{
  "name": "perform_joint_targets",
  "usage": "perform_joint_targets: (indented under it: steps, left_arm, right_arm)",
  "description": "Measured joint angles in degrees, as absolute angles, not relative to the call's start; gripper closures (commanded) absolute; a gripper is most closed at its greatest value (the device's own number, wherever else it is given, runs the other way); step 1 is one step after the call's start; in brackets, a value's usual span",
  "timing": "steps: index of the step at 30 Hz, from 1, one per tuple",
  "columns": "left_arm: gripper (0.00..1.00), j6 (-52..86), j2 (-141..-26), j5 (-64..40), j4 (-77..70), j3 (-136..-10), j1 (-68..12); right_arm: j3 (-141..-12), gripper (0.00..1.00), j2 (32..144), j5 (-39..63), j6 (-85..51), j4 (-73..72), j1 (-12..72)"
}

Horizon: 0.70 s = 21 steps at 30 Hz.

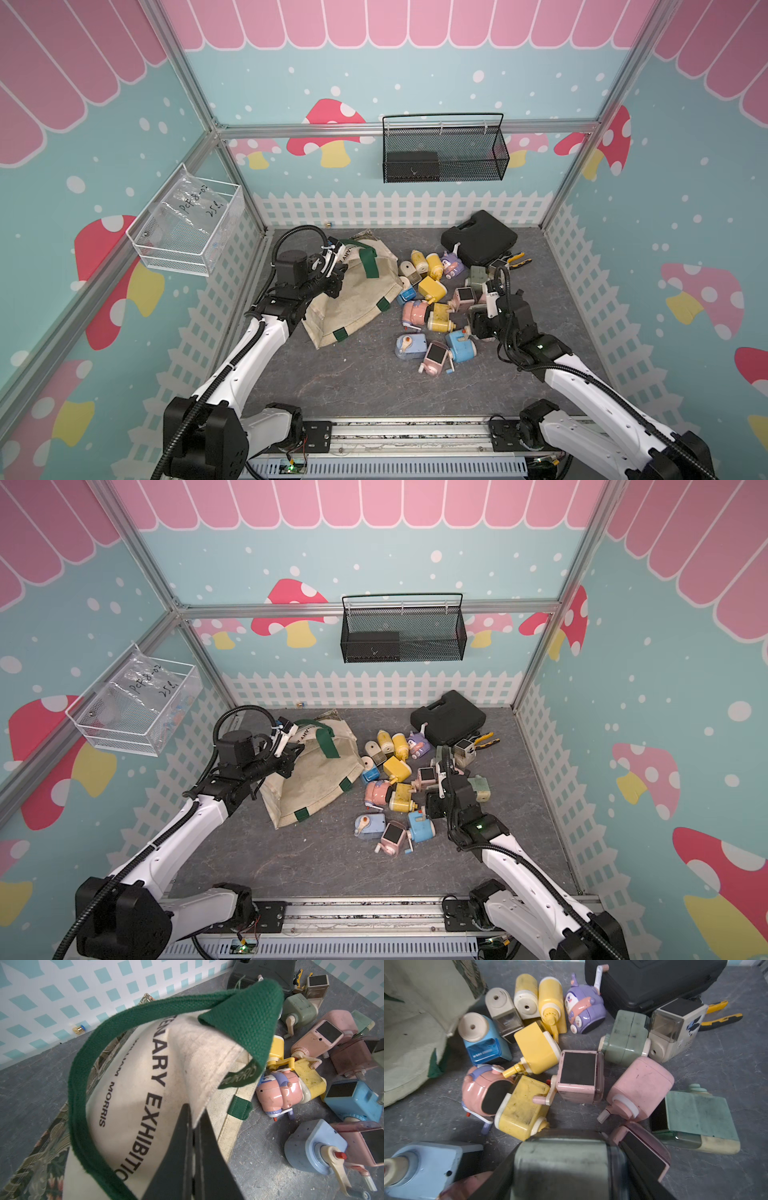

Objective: Take out the pencil sharpeners from the tote bags
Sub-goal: Place the pencil sharpener at the center of the board.

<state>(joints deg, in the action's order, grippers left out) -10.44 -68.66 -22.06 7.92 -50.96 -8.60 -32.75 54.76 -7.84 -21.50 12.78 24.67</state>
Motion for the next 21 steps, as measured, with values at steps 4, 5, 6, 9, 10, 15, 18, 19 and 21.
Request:
perform_joint_targets:
  steps: [4, 5, 6, 9, 10, 15, 18, 19, 21]
  left_arm:
    - [1.0, -9.34, -69.78, -22.09, 8.4, -51.64, -8.6]
    - [1.0, -9.15, -70.11, -22.09, 8.54, -51.94, -8.6]
    - [1.0, -9.1, -70.39, -22.09, 8.73, -52.21, -8.6]
    - [1.0, -8.67, -71.24, -22.09, 9.43, -52.93, -8.6]
    - [1.0, -8.43, -71.44, -22.09, 9.54, -52.99, -8.6]
    - [0.82, -7.53, -72.79, -22.11, 10.5, -53.39, -8.6]
    - [0.49, -6.55, -73.6, -22.02, 11.07, -53.67, -8.6]
    - [0.31, -6.39, -73.71, -21.67, 11.33, -53.67, -8.6]
    - [0.23, -5.96, -73.71, -20.82, 11.66, -53.67, -8.6]
  right_arm:
    - [-34.06, 0.46, 61.58, -7.46, -21.39, 10.37, 23.0]
    - [-35.16, 0.43, 63.35, -7.31, -21.39, 9.54, 22.76]
    - [-35.97, 0.41, 64.71, -7.18, -21.37, 8.97, 22.61]
    - [-37.63, 0.27, 68.05, -6.68, -21.26, 6.92, 22.41]
    - [-37.71, 0.2, 68.36, -6.52, -21.15, 6.57, 22.39]
    - [-38.52, 0.02, 68.34, -6.52, -20.1, 6.5, 22.37]
    - [-40.66, 0.01, 67.99, -7.16, -19.49, 7.35, 22.37]
    - [-41.43, 0.0, 67.61, -7.55, -19.27, 7.49, 22.37]
    - [-42.48, 0.0, 66.37, -8.21, -18.87, 7.53, 22.37]
